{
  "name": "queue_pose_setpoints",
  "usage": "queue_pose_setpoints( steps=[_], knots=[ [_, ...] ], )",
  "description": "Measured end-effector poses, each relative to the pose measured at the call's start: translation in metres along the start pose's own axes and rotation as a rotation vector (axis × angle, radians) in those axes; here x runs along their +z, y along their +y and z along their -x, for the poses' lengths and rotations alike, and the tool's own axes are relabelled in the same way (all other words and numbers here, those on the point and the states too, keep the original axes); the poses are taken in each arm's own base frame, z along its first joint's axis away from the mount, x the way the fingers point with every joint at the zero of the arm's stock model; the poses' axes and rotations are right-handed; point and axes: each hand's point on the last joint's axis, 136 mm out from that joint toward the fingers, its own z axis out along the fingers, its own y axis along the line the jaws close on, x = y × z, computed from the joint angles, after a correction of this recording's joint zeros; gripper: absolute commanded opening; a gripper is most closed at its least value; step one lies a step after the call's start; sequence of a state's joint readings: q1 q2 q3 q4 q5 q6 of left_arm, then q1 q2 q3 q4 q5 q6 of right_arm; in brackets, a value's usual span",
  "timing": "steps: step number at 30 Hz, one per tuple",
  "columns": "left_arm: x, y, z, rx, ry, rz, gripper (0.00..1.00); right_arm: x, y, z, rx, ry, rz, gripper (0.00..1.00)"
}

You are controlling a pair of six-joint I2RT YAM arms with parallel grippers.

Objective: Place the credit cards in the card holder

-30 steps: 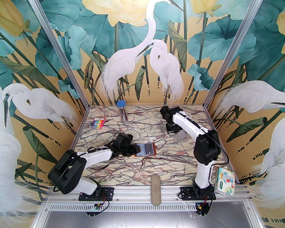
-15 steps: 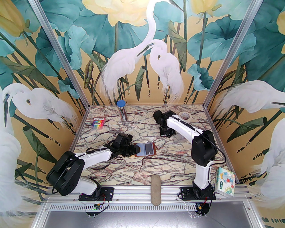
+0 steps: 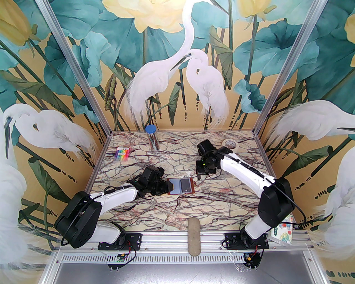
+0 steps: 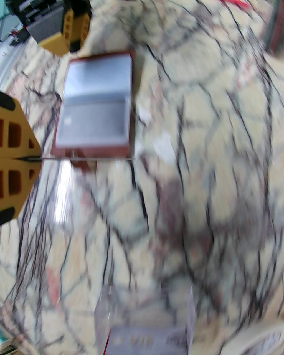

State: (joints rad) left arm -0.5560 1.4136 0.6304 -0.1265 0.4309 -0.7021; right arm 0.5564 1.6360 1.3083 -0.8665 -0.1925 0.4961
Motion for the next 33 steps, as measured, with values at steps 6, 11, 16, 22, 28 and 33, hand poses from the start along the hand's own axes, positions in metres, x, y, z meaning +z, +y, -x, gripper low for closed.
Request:
queue_pose_setpoints(
  steps=[6, 11, 16, 22, 28, 33],
  knots=[
    [-0.004, -0.009, 0.006, 0.040, 0.003, 0.000, 0.33, 0.020, 0.031, -0.009, -0.034, 0.062, 0.210, 0.00],
    [-0.007, -0.028, 0.022, 0.095, -0.017, -0.018, 0.23, 0.033, 0.050, -0.008, -0.048, 0.085, 0.327, 0.00],
    [0.008, -0.024, 0.027, 0.092, 0.009, 0.000, 0.22, 0.044, 0.053, -0.012, -0.051, 0.101, 0.371, 0.00],
    [0.017, -0.014, 0.023, 0.077, 0.036, 0.025, 0.22, 0.054, 0.043, -0.025, -0.050, 0.116, 0.358, 0.00],
    [0.026, -0.004, 0.020, 0.062, 0.057, 0.052, 0.21, 0.059, 0.041, -0.028, -0.052, 0.111, 0.362, 0.00],
    [0.026, 0.002, 0.021, 0.059, 0.045, 0.076, 0.21, 0.059, 0.044, -0.025, -0.061, 0.098, 0.381, 0.00]
  ],
)
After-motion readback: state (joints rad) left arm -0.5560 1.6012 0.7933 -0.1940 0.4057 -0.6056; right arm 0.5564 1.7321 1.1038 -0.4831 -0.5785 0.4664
